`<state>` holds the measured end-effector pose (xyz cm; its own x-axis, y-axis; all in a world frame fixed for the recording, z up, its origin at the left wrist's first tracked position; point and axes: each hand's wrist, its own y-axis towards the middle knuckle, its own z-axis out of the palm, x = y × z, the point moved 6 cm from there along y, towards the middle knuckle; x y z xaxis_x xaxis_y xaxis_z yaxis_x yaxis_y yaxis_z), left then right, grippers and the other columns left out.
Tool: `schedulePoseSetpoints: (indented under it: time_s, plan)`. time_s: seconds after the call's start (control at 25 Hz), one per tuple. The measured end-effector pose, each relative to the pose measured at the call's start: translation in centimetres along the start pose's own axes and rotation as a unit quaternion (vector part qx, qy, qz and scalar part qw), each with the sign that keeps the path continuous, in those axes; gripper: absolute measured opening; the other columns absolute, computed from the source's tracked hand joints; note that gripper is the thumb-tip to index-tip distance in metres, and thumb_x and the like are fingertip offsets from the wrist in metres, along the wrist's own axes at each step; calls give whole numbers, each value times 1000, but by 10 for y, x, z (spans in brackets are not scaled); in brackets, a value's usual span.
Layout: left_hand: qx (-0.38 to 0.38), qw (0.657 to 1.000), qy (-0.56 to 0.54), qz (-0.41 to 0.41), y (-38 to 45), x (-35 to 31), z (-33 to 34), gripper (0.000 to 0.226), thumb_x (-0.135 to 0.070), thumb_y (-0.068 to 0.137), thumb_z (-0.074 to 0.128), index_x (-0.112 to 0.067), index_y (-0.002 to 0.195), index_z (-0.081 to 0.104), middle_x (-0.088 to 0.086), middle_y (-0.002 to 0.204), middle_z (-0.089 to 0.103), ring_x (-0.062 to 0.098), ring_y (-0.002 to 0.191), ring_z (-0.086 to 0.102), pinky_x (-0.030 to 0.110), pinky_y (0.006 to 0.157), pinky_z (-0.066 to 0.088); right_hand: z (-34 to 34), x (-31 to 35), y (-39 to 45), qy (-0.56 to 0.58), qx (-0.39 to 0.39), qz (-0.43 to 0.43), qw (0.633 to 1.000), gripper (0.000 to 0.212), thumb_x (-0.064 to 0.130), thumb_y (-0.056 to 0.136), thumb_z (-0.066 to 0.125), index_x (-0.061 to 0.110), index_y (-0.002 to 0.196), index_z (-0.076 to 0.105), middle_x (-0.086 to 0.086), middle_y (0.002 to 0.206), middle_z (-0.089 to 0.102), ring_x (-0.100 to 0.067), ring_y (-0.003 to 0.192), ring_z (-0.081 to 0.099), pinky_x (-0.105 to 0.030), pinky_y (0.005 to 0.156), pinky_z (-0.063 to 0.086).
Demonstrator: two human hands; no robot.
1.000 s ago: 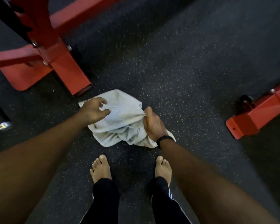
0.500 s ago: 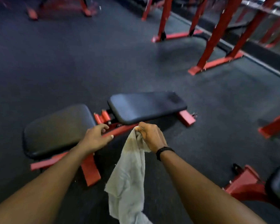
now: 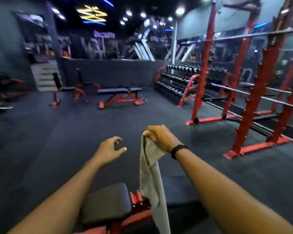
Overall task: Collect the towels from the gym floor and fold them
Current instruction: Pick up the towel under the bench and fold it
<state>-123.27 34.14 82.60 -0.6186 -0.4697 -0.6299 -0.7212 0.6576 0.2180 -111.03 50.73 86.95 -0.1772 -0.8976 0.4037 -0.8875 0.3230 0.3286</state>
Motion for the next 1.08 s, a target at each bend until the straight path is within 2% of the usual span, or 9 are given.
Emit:
schedulePoseSetpoints:
  time_s: [0.08,0.2,0.36,0.52,0.6,0.68,0.88,0.96,1.08]
  plan:
    - [-26,1000,13,-4,-13,-10,-49,49,-37,83,69,-17,126,55,6,125,59,21,115,56,33,95,45,-30,49,13,-3,7,-48,999,21,38,95,47,29,77,52,-15,94,66,-41,94,57,-43,76,47]
    - [-72,997,33,-16,-41,-18,-119,50,-37,83,69,-17,127,54,6,126,58,20,115,55,30,94,44,-63,114,25,-13,9,-116,993,22,34,97,47,26,81,59,-11,96,67,-34,93,58,-43,77,48]
    - [-134,988,66,-49,-100,-17,-211,52,-39,84,68,-18,129,52,5,128,57,21,117,54,32,94,44,-92,200,23,-31,10,-201,979,23,33,97,48,22,79,58,-8,91,67,-30,88,59,-43,72,49]
    - [-185,975,88,-85,-178,-11,-293,51,-37,84,69,-17,128,53,5,126,57,21,114,55,34,94,46,-106,277,2,-28,11,-279,960,32,40,95,51,22,69,53,-7,80,63,-30,79,57,-47,70,49]
    - [-214,966,93,-114,-238,-5,-331,50,-37,83,70,-17,126,54,5,124,58,20,110,56,34,93,47,-105,326,-20,-16,14,-319,947,32,40,95,52,20,70,56,-7,80,63,-29,77,57,-47,71,49]
    - [-235,957,102,-137,-296,-3,-356,46,-38,82,70,-18,122,57,5,121,60,19,106,58,32,90,48,-103,372,-45,0,24,-357,934,33,39,95,53,11,79,63,-9,85,66,-30,82,59,-46,73,48]
    - [-280,925,145,-211,-480,-16,-417,43,-33,84,70,-15,122,57,5,117,60,20,104,59,28,88,46,-97,510,-139,74,38,-454,887,35,32,95,56,4,75,62,-7,72,59,-24,69,51,-38,66,43]
    - [-310,901,167,-254,-565,-20,-441,46,-34,83,71,-15,122,57,6,118,61,20,104,59,29,91,45,-87,571,-185,90,59,-491,865,34,31,95,56,6,73,62,-10,74,62,-22,68,50,-38,67,43]
    - [-342,863,196,-317,-692,-30,-473,45,-32,82,72,-13,120,58,5,110,61,17,97,58,27,88,45,-70,658,-255,125,86,-541,827,29,31,94,58,13,71,61,-11,78,65,-22,71,50,-38,70,44]
